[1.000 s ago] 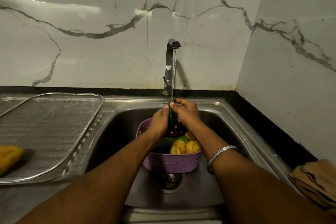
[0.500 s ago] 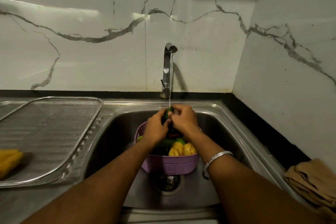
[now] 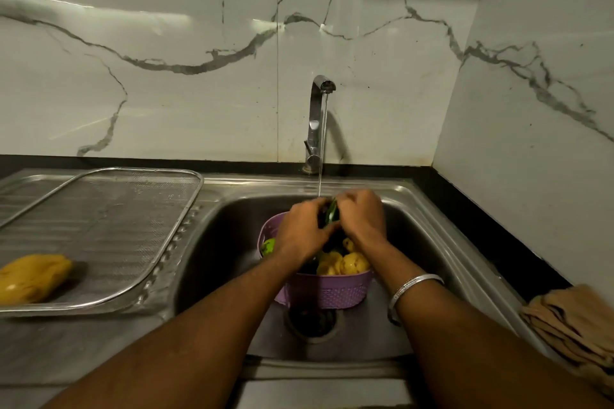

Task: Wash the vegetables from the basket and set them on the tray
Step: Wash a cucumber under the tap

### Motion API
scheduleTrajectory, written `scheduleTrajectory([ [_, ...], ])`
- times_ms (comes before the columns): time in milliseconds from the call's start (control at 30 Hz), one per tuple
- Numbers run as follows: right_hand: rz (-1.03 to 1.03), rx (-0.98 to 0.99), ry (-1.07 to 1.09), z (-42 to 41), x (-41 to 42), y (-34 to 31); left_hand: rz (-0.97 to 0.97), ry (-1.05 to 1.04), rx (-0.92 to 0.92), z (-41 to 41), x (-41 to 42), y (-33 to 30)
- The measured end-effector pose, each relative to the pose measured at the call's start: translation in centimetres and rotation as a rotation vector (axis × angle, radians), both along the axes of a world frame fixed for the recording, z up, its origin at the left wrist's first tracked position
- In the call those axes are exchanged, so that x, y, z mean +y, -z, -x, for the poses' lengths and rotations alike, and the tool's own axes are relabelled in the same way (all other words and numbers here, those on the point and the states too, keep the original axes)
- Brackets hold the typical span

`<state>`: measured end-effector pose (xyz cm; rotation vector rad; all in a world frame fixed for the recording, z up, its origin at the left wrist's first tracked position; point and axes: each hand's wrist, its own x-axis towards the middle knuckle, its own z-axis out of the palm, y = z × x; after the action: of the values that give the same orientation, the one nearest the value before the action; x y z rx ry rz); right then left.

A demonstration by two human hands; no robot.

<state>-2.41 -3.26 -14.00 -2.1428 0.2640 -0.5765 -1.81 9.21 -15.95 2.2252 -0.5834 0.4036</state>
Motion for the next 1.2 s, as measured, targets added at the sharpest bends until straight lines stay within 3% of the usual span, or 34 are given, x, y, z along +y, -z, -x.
scheduleTrajectory([
  [67,-0.014,-0.331,0.039,0.3,0.4,-1.4,0.138,0.015,-0.227,0.3,-0.2,-1.3],
  [133,-0.016,-0.554,0.030,0.5,0.9,-2.2,0.238,0.044,-0.319,0.8,-0.8,-2.3],
  [200,0.044,-0.378,0.052,0.1,0.4,-1.2,0.194,0.070,-0.190,0.6,-0.8,-1.6],
  [267,0.107,-0.002,0.071,0.2,0.1,0.2,0.041,0.053,0.002,0.2,-0.3,-0.3],
  [300,0.103,0.016,0.068,0.4,0.0,0.1,-0.009,0.044,-0.029,0.3,-0.1,-0.2],
  [333,0.081,-0.095,0.055,0.3,0.1,-0.4,-0.001,0.037,-0.120,0.4,0.0,-0.4],
  [400,0.060,-0.502,0.056,0.8,0.8,-2.6,0.180,0.060,-0.321,0.9,-0.3,-2.0],
  [467,0.099,-0.640,0.040,1.1,1.2,-3.3,0.264,0.072,-0.365,1.2,-0.6,-2.6],
  [567,0.201,-0.215,0.088,0.9,1.0,-1.1,0.096,0.023,-0.197,0.8,-0.3,-0.9],
  [600,0.186,-0.194,0.073,1.0,0.8,-1.0,0.051,0.009,-0.214,0.9,-0.2,-0.8],
  [633,0.160,-0.309,0.050,1.0,0.8,-1.5,0.052,0.000,-0.301,1.0,-0.2,-1.1],
  [700,0.091,-0.650,0.045,1.3,1.2,-3.7,0.221,0.038,-0.440,1.5,-0.5,-2.7],
  [733,0.106,-0.708,0.038,1.2,1.3,-4.0,0.280,0.053,-0.445,1.7,-0.6,-3.1],
  [767,0.157,-0.671,0.057,1.1,1.4,-3.6,0.290,0.072,-0.431,1.7,-0.7,-2.9],
  [833,0.231,-0.327,0.118,0.9,1.1,-1.4,0.123,0.037,-0.310,1.4,-0.4,-1.5],
  [867,0.225,-0.265,0.119,1.0,0.9,-0.9,0.049,0.022,-0.301,1.4,-0.3,-1.1],
  [900,0.193,-0.341,0.101,1.2,0.8,-1.1,0.048,0.012,-0.356,1.5,-0.3,-1.2],
  [1000,0.117,-0.825,0.076,2.3,1.6,-4.9,0.310,-0.020,-0.569,2.2,-1.0,-3.5],
  [1033,0.160,-0.822,0.089,2.3,1.8,-5.3,0.344,-0.028,-0.555,2.1,-1.2,-3.6],
  [1067,0.222,-0.676,0.111,1.8,1.6,-4.3,0.303,-0.008,-0.476,1.9,-1.2,-3.1],
  [1133,0.260,-0.119,0.117,0.9,0.7,-0.7,0.085,0.003,-0.161,1.5,-1.0,-0.9],
  [1167,0.203,0.036,0.079,0.7,0.2,0.4,0.018,0.005,-0.064,1.4,-0.8,-0.3],
  [1200,0.137,0.043,0.063,0.4,-0.2,0.7,0.016,0.009,-0.033,1.1,-0.5,-0.1],
])
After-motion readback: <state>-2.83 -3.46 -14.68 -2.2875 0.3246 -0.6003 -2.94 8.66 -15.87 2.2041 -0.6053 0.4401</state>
